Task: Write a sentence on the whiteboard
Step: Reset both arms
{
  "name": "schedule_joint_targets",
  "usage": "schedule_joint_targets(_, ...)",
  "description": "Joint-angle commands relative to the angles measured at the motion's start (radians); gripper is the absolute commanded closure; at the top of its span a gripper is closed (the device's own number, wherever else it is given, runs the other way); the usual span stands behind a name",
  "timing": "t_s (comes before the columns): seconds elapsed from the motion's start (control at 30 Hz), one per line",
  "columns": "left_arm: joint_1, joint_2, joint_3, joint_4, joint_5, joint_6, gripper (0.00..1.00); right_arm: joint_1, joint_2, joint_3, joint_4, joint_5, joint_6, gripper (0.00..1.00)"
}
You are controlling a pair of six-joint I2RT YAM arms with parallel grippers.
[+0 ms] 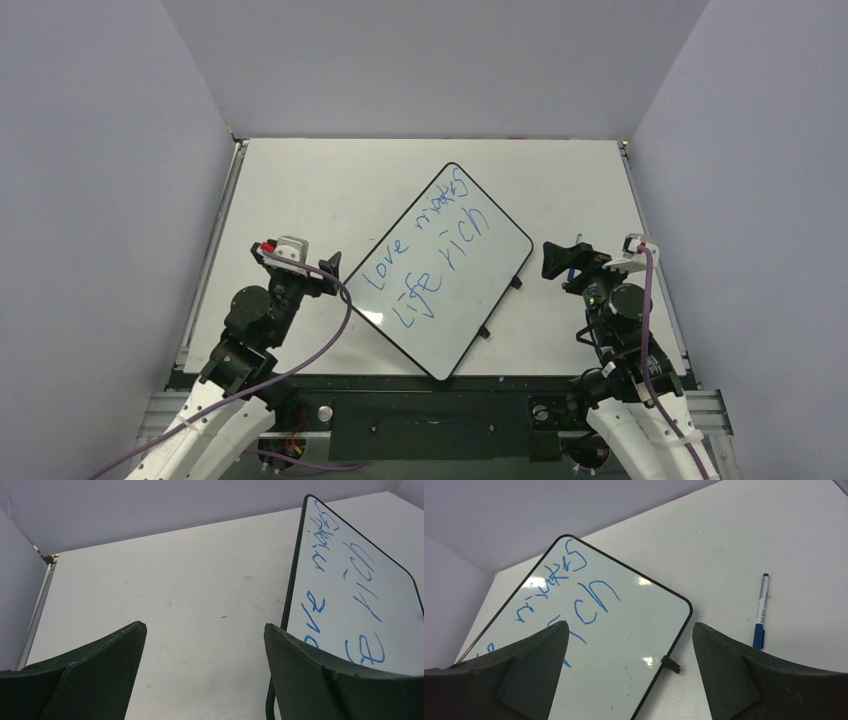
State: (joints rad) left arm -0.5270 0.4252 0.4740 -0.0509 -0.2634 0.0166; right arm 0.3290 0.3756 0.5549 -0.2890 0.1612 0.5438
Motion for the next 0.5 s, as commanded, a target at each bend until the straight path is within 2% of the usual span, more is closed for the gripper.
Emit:
schedule_joint_targets(0.0,0.008,-0.033,-0.006,0.067,-0.025,0.016,0.14,0.005,0.003,-0.007,0.04,-0.04,0.002,0.11)
schedule_joint_targets(0.47,0.01,-0.083,-0.036,0.077,-0.024,0.028,0.14,0.005,0.045,-0.033,0.1,-0.089,0.002,0.1)
